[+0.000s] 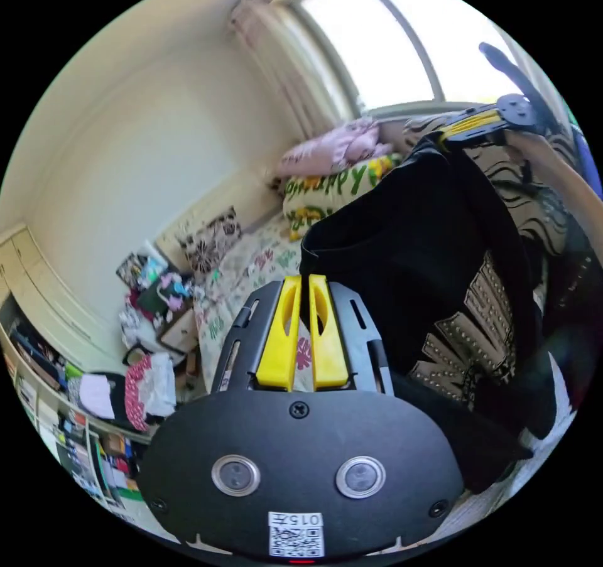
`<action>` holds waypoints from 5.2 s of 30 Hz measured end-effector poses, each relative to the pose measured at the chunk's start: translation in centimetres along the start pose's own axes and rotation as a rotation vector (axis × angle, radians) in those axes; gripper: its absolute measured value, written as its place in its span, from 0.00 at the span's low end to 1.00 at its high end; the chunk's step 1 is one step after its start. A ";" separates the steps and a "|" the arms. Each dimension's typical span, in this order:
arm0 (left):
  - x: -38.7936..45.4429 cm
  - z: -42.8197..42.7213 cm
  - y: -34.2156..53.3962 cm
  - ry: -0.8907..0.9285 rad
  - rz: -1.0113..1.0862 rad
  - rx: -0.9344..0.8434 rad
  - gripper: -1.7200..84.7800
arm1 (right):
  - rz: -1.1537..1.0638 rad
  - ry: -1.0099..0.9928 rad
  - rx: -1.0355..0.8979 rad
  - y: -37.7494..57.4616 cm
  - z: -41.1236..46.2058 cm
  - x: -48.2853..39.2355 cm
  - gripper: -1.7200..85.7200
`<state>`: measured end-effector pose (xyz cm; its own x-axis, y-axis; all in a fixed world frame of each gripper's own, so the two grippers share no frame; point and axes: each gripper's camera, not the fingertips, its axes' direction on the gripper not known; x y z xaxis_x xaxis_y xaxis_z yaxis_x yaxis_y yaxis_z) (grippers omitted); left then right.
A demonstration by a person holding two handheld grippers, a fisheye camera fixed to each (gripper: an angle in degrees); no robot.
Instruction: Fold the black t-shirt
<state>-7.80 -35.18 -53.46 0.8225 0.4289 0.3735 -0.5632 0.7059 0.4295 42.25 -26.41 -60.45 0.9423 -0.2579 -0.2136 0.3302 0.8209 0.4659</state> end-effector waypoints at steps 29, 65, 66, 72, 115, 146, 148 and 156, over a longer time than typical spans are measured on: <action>9.9 30.4 33.4 0.649 -0.529 -0.720 0.03 | 0.524 -0.656 -0.572 41.2 33.6 14.2 0.02; 12.4 43.7 13.5 0.512 -0.339 -0.501 0.09 | 0.096 -0.431 -0.289 32.8 36.8 12.0 0.09; 12.5 45.8 10.9 0.512 -0.355 -0.435 0.10 | 0.008 -0.422 -0.244 31.0 37.7 10.3 0.10; 16.2 58.6 2.8 0.640 -0.437 -0.457 0.11 | -0.351 -0.322 -0.250 26.8 44.4 3.1 0.11; 31.2 64.1 -29.4 0.812 -0.183 -0.037 0.01 | 0.609 -0.517 0.099 33.6 53.7 23.1 0.02; 19.3 47.1 4.1 0.352 -0.166 -0.362 0.14 | 0.212 -0.883 -0.172 13.2 63.0 -3.8 0.08; 17.3 45.9 9.3 0.327 -0.231 -0.439 0.14 | 0.153 -0.882 -0.245 10.5 64.5 -8.3 0.08; 11.9 42.0 24.2 0.270 -0.395 -0.489 0.14 | 0.133 -0.852 -0.537 2.9 70.8 -21.2 0.07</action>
<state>-14.93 -36.68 -4.12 0.9856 0.1677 0.0201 -0.1685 0.9846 0.0473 27.17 -54.67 6.16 0.7647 -0.2526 0.5929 0.3488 0.9358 -0.0511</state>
